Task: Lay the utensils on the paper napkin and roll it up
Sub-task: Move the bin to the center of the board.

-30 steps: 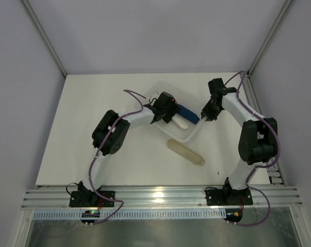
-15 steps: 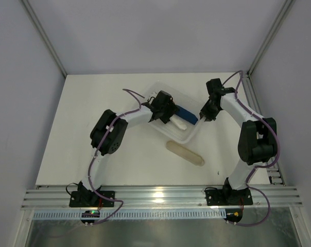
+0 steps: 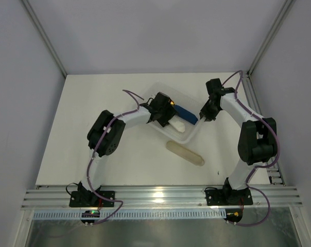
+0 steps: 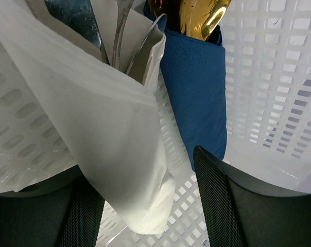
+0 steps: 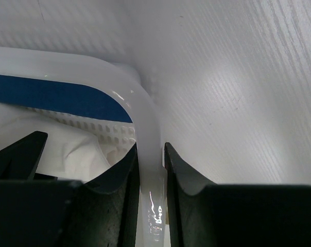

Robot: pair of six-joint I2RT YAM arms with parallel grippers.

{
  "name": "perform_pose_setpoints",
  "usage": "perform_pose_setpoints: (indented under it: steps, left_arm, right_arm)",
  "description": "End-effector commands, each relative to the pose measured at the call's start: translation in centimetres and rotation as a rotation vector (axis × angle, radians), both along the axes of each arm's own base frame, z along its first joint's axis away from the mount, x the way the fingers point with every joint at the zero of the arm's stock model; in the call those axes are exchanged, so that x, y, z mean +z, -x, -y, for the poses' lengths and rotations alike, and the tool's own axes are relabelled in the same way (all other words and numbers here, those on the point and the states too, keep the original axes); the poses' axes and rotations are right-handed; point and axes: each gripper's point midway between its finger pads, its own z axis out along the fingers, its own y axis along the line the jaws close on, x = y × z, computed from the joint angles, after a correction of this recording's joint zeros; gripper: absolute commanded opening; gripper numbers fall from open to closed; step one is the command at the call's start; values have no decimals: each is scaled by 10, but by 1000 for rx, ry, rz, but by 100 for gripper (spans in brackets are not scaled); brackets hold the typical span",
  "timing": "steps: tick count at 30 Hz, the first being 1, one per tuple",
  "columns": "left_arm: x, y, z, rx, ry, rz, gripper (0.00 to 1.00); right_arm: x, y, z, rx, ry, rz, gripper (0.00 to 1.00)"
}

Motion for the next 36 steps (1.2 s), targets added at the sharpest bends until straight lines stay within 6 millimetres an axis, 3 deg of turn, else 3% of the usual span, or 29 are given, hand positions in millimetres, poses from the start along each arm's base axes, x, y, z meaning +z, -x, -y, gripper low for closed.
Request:
perform_pose_setpoints:
  steps: [1, 11, 27, 36]
  left_arm:
    - [-36, 28, -32, -25, -141, -114, 66]
    - [-34, 38, -45, -18, -189, -178, 66]
    - [-9, 43, -57, -31, -246, -194, 66]
    - [49, 29, -58, -76, -249, -48, 66]
  right_arm:
    - [5, -11, 9, -69, 31, 60, 3]
    - [1, -8, 11, -70, 38, 50, 4]
    - [0, -7, 11, -64, 40, 48, 3]
    - [2, -8, 9, -53, 33, 55, 3]
